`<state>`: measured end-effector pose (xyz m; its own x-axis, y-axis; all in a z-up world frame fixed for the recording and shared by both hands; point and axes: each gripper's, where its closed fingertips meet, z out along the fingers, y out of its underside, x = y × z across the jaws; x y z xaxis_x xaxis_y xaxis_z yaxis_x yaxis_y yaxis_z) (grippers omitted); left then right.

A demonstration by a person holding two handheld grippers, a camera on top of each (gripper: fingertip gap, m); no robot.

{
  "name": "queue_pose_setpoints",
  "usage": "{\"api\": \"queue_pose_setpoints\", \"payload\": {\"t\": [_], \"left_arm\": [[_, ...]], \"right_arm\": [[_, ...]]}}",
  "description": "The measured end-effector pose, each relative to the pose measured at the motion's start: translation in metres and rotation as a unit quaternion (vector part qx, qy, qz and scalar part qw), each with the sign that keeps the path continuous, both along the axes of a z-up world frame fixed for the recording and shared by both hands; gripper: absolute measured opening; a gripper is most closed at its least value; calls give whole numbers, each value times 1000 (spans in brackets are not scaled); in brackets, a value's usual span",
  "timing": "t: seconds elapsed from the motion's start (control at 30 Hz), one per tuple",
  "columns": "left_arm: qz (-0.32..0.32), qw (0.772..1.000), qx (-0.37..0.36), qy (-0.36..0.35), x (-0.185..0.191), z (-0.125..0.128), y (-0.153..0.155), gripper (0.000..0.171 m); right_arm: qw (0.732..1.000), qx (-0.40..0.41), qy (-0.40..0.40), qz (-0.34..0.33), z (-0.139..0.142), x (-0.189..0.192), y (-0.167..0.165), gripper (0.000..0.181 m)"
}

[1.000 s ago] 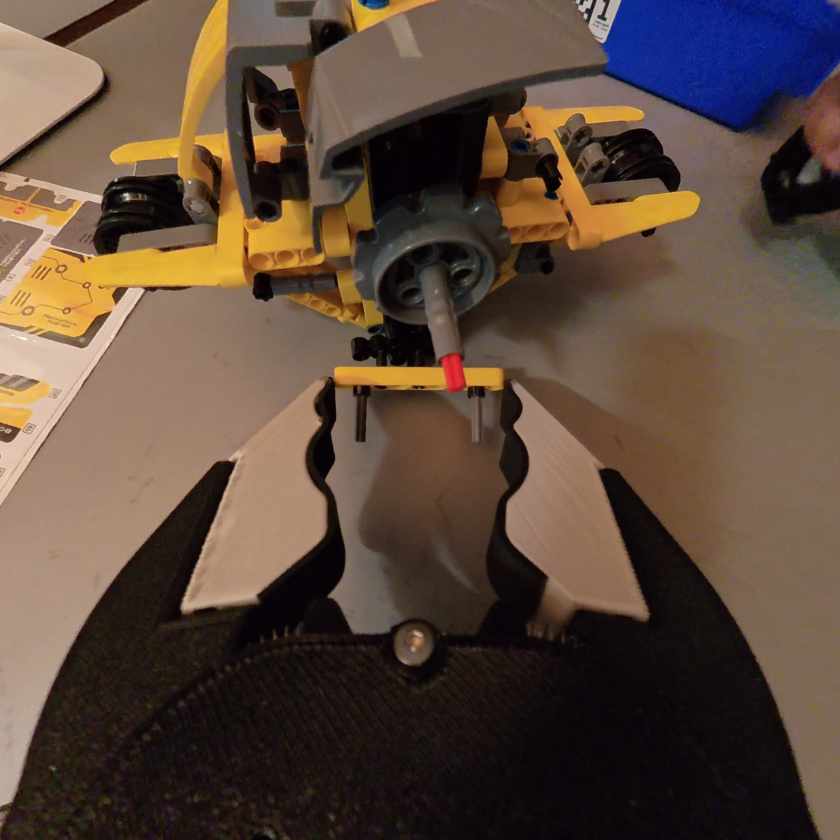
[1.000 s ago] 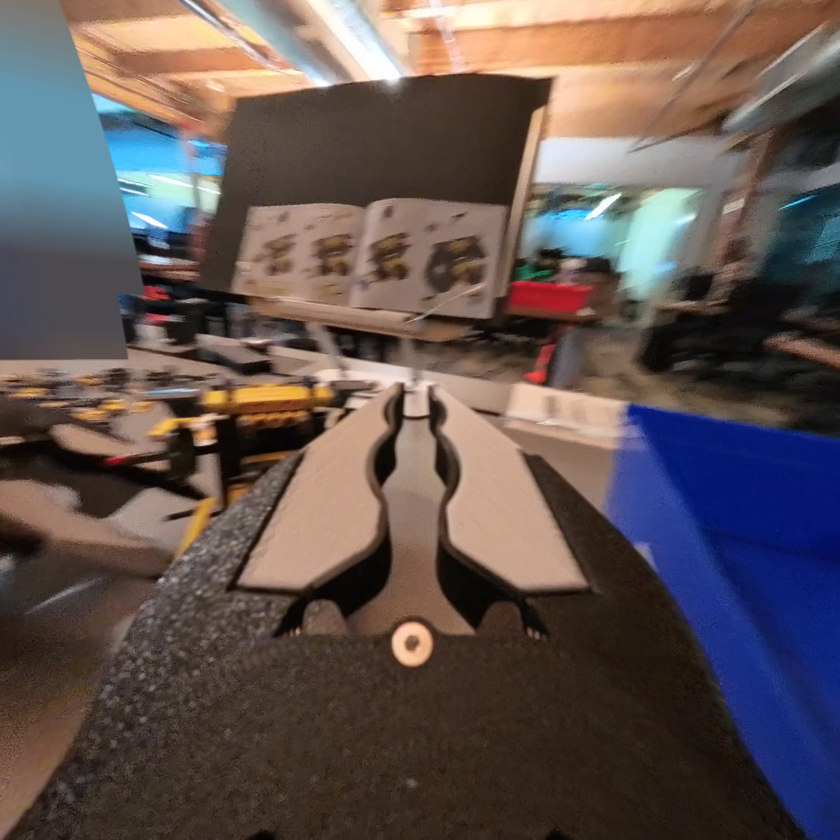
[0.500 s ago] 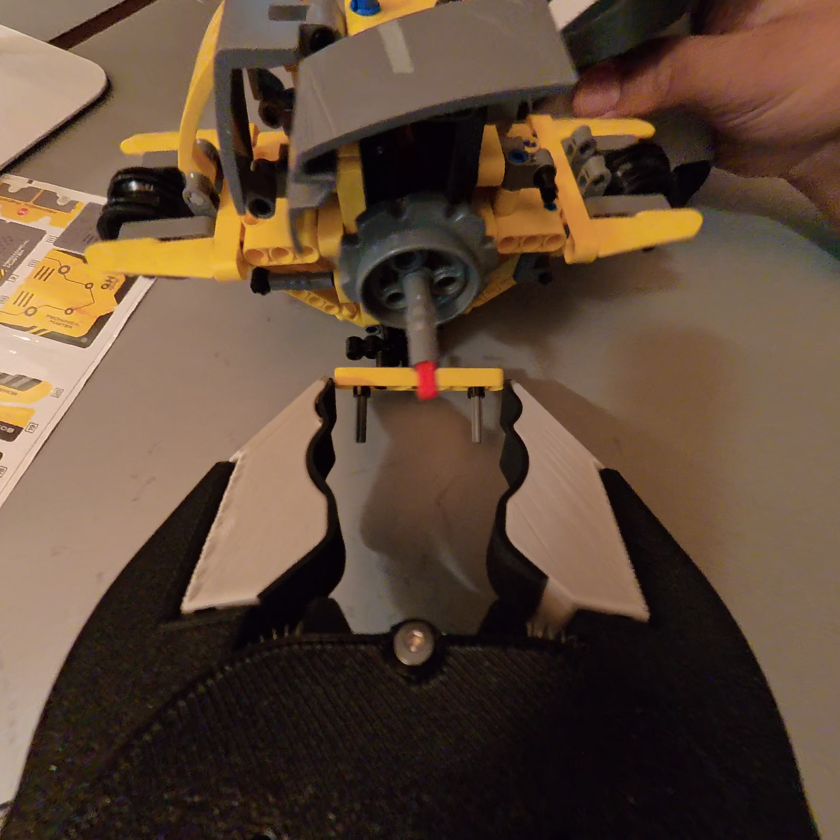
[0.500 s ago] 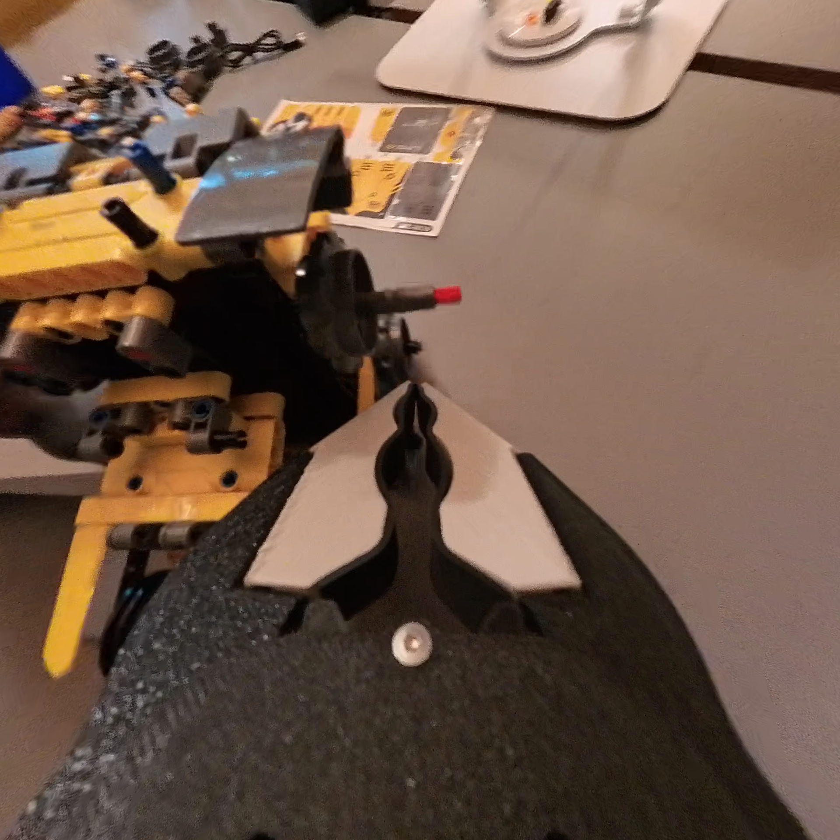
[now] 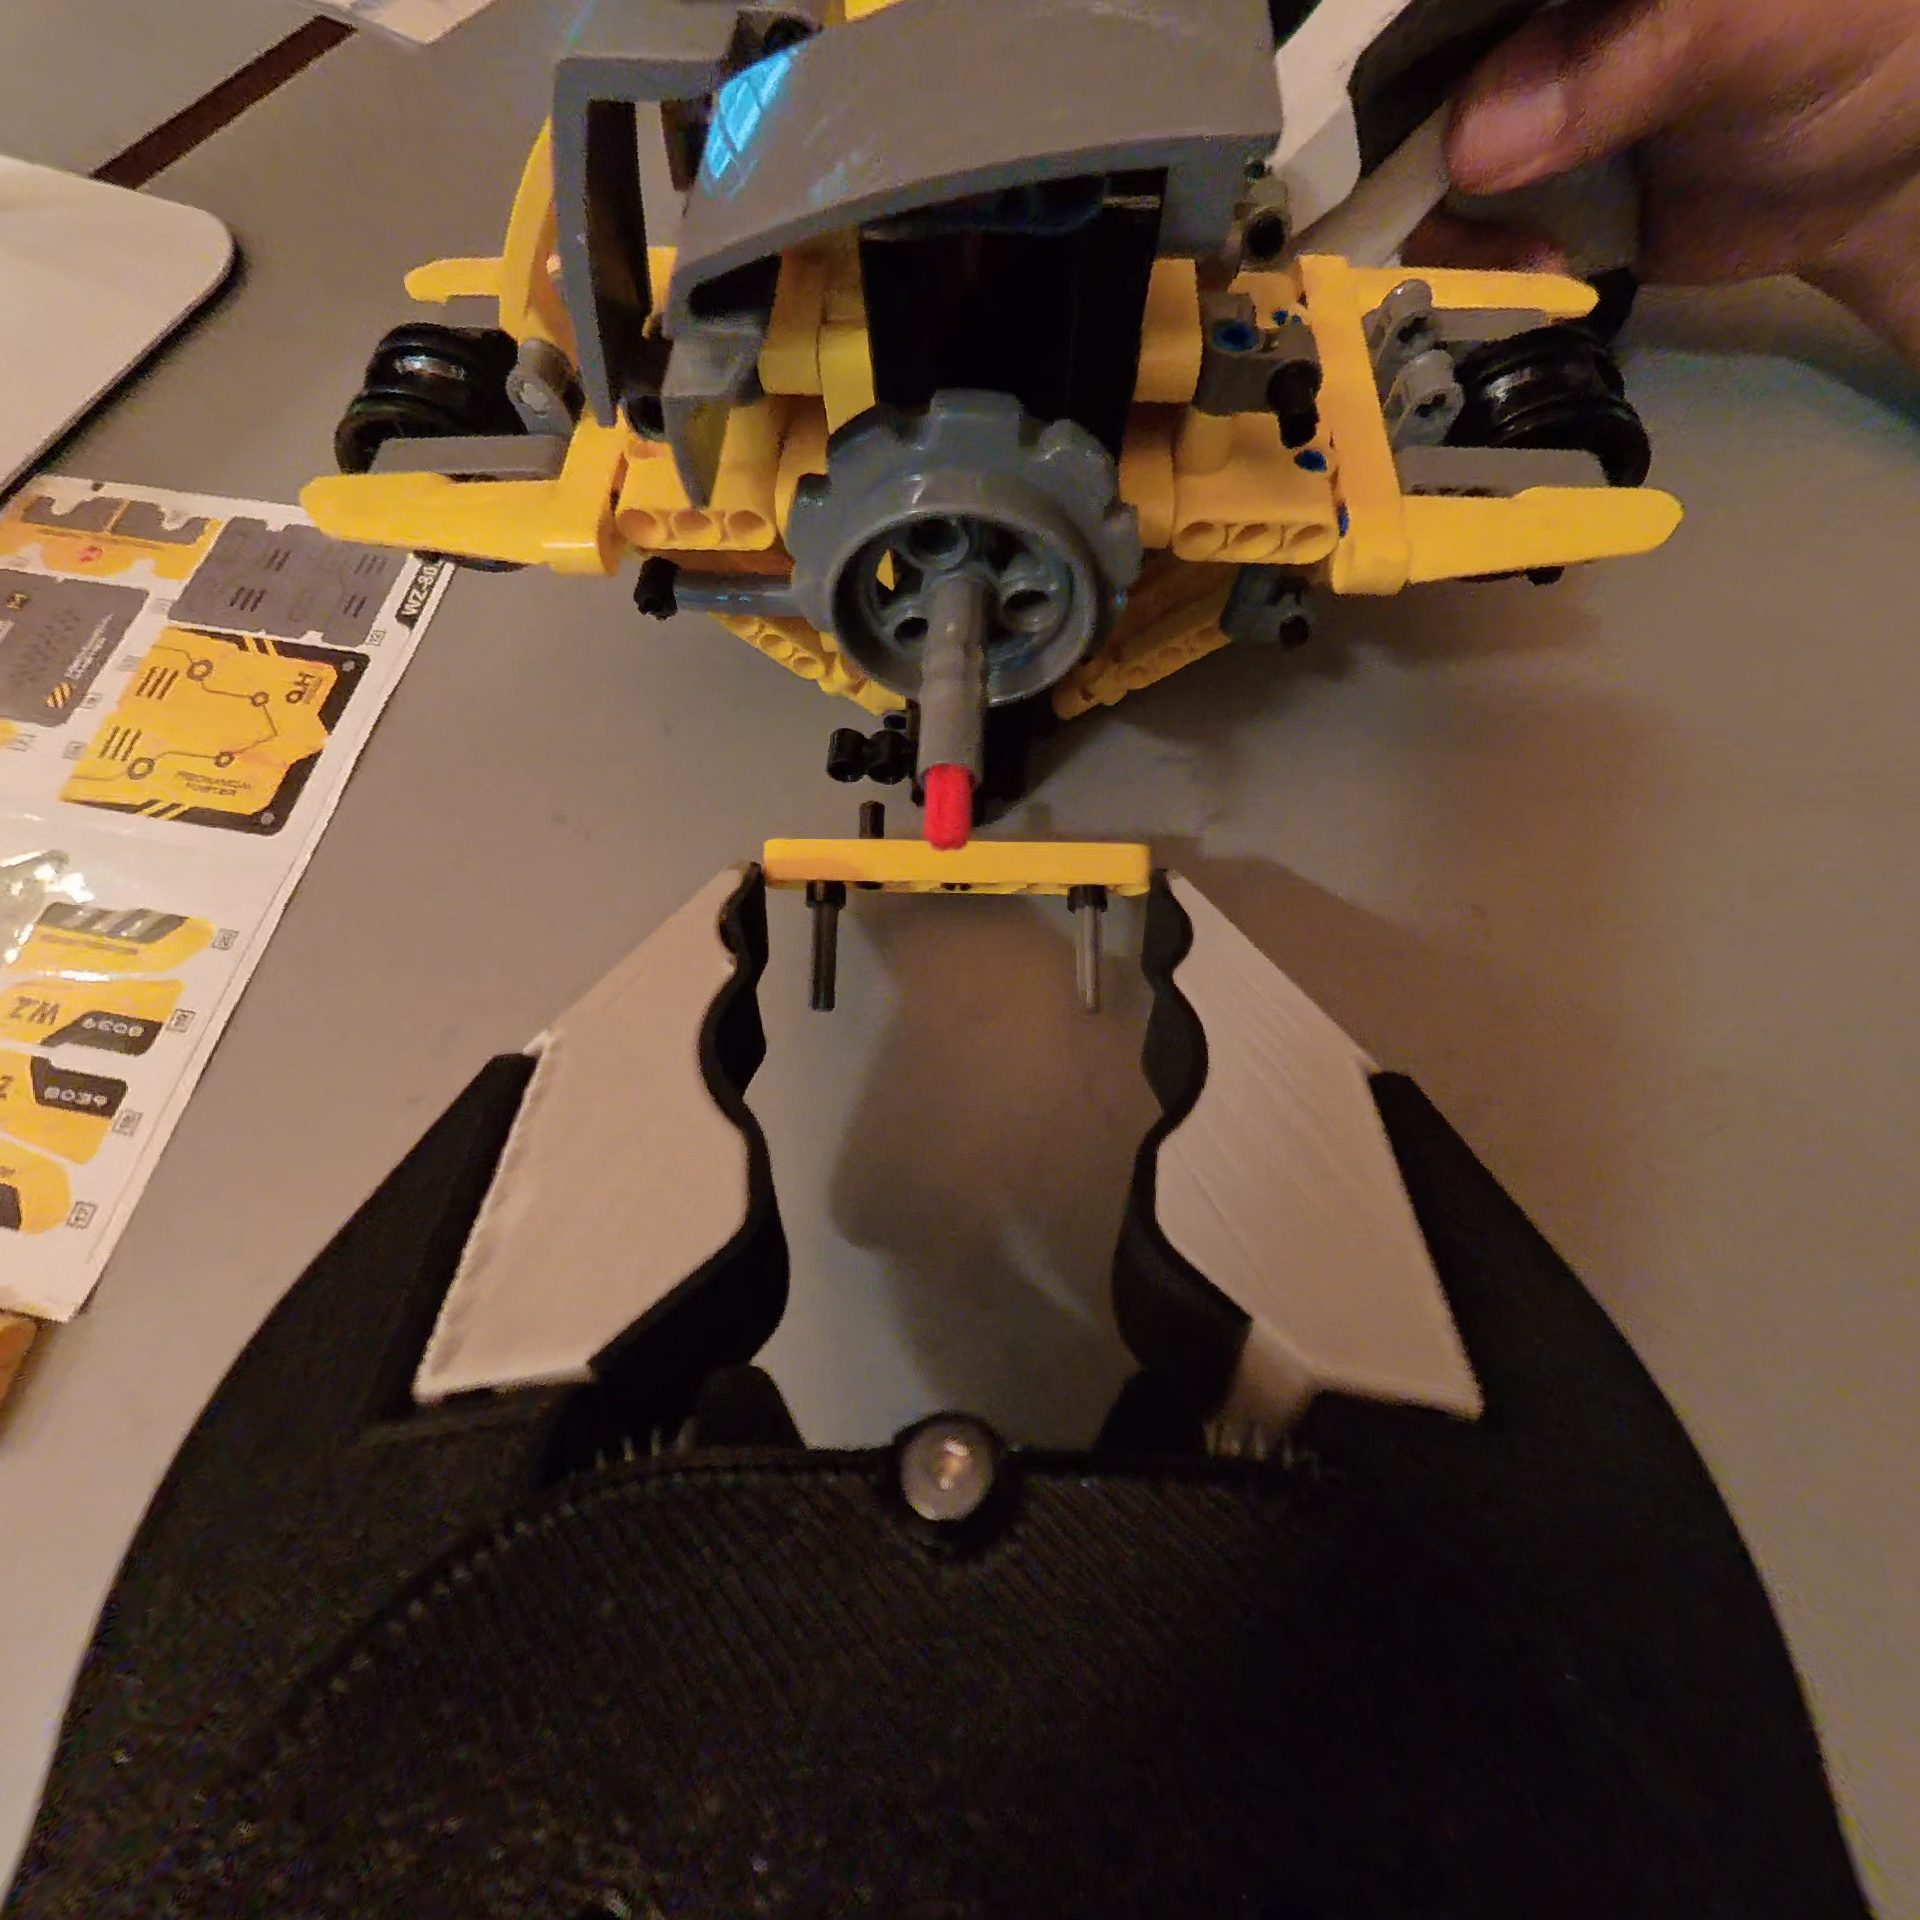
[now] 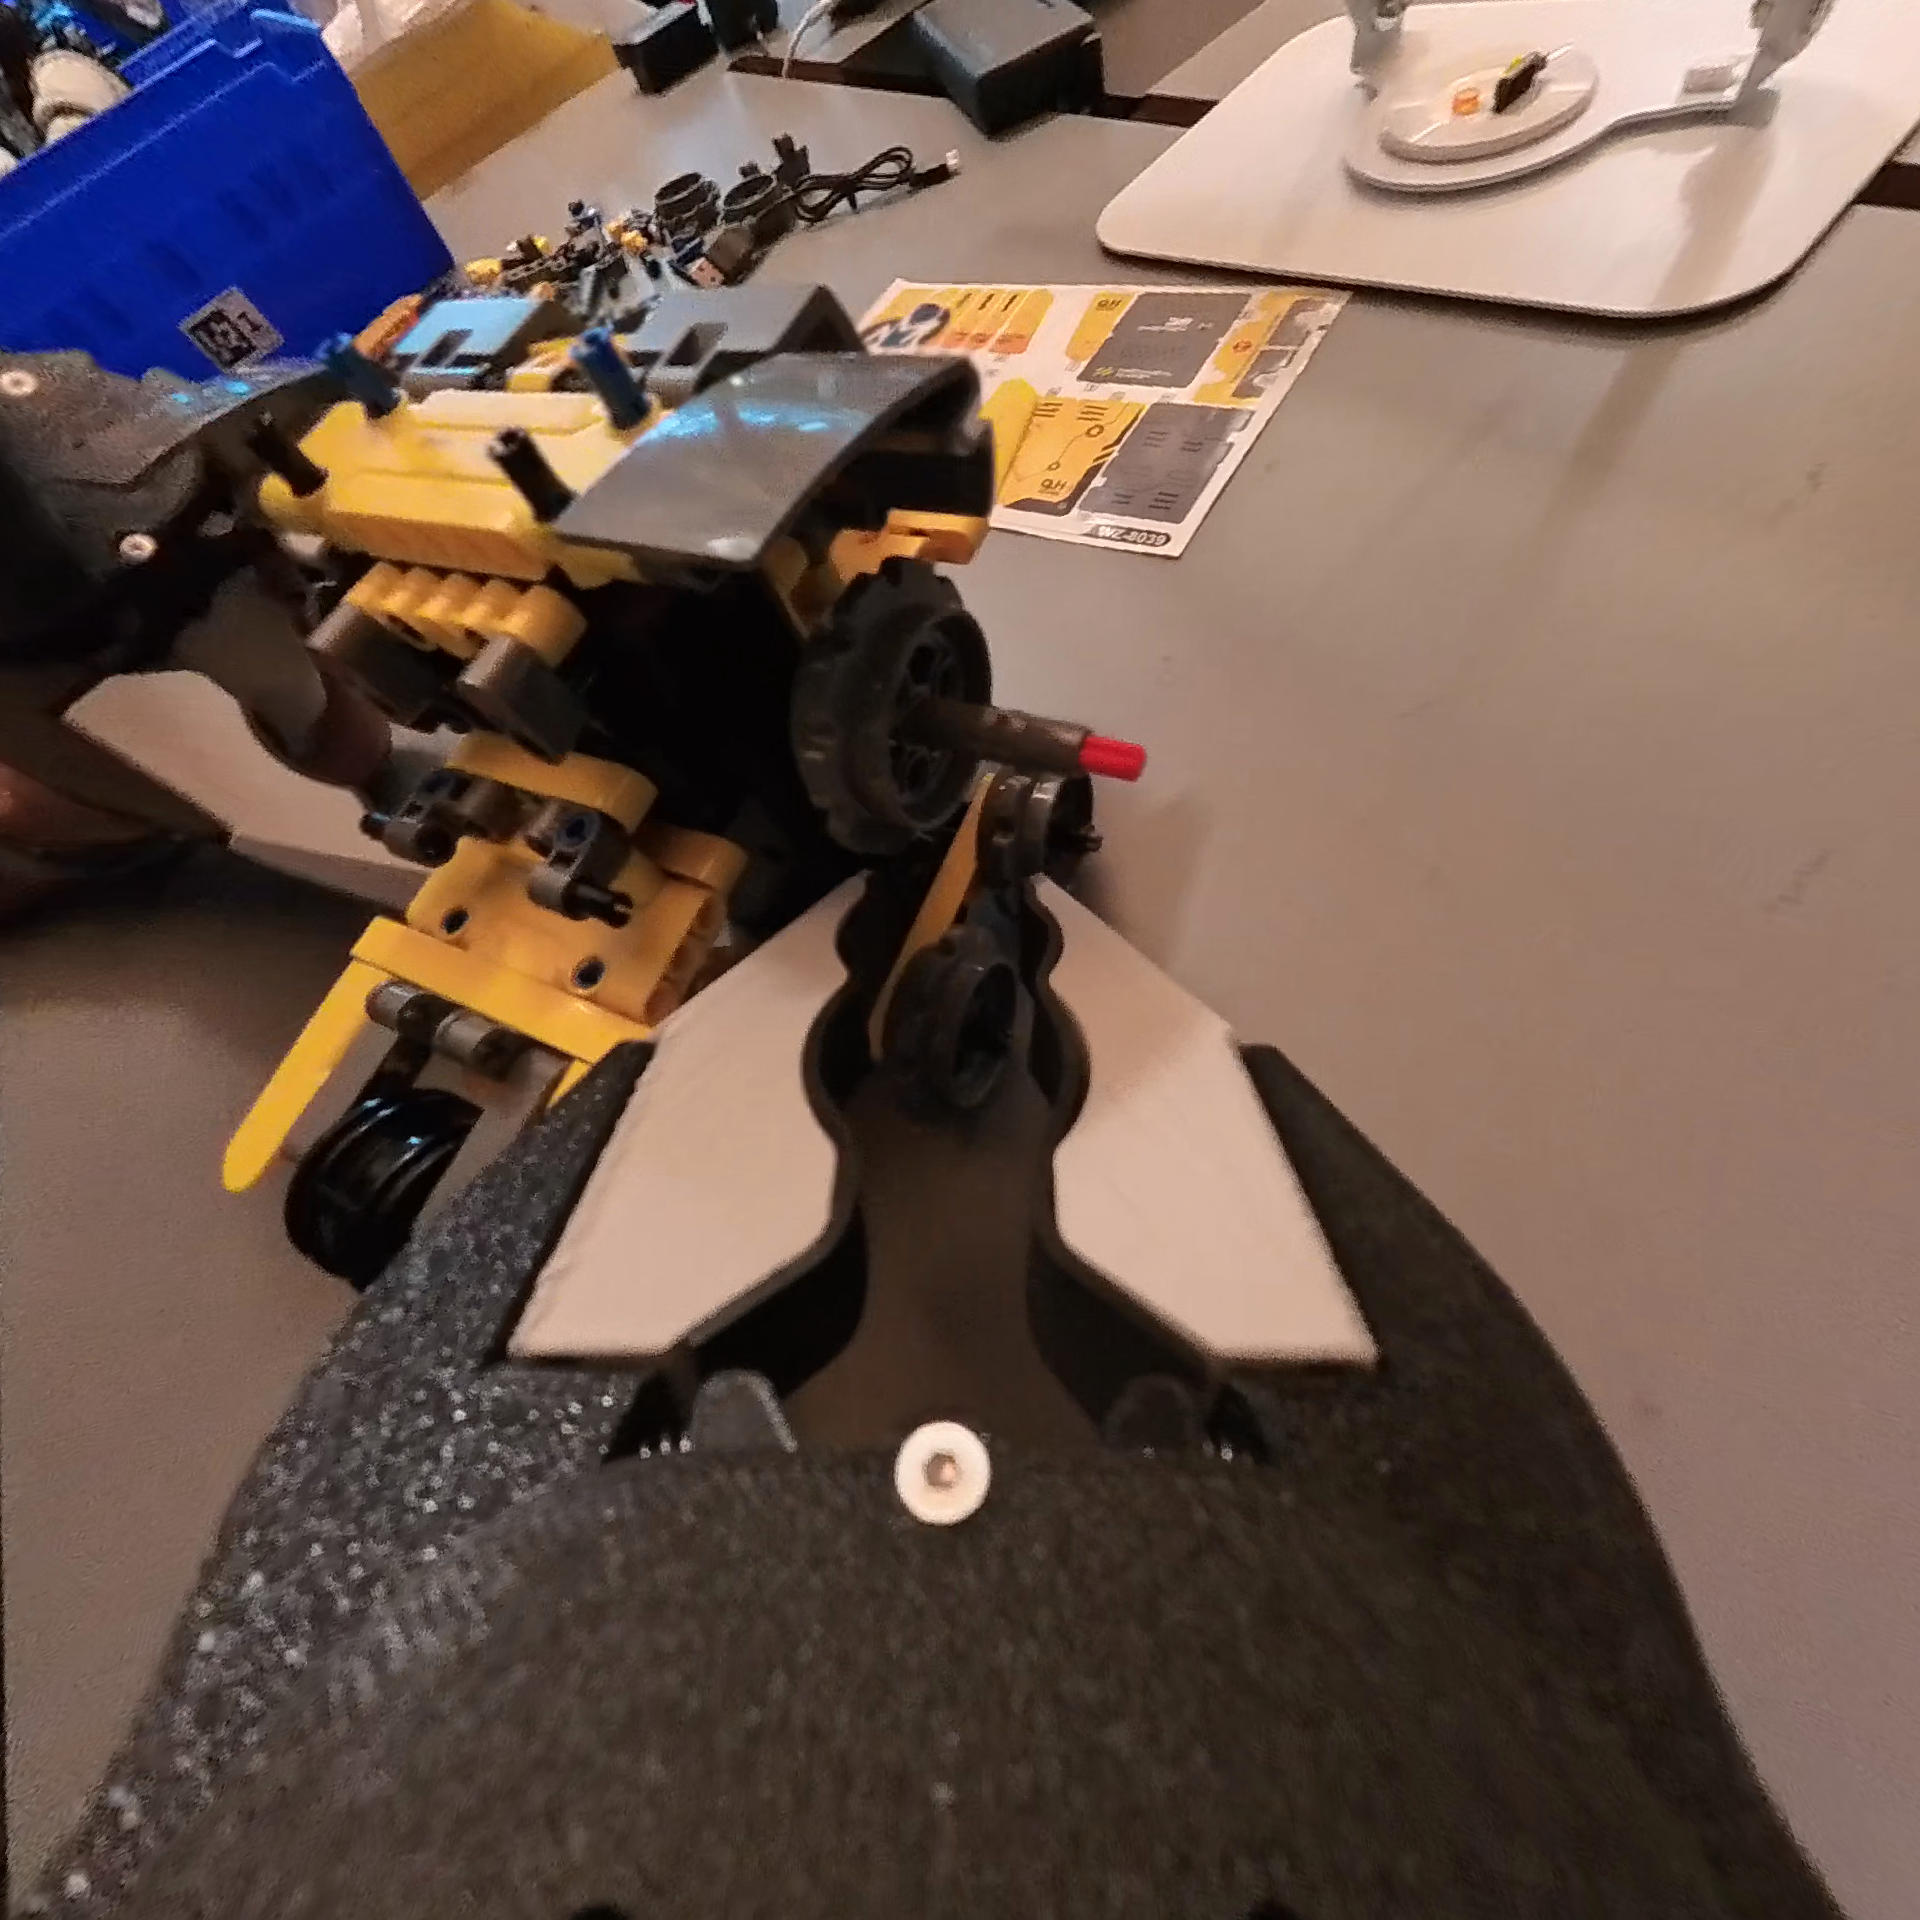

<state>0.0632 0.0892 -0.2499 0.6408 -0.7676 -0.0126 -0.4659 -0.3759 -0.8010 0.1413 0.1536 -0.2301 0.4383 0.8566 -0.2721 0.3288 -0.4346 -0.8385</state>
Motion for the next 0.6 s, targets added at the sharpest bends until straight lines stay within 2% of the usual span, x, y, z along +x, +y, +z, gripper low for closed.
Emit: {"api": "queue_pose_setpoints", "payload": {"t": [0.13, 0.33, 0.47, 0.6], "left_arm": [[-20, 999, 6, 47, -7, -11, 5, 72], [-70, 997, -1, 27, -1, -7, -5, 72], [-81, 996, 12, 38, -5, -8, -2, 72], [-89, 995, 20, 37, -7, -6, -1, 72]], "right_arm": [[999, -12, 20, 26, 3, -3, -6, 28], [997, 1, 26, 74, 7, -9, -22, 28], [995, 9, 9, 99, 3, -13, -30, 38], [994, 74, 3, 86, 11, -13, -23, 42]]}}
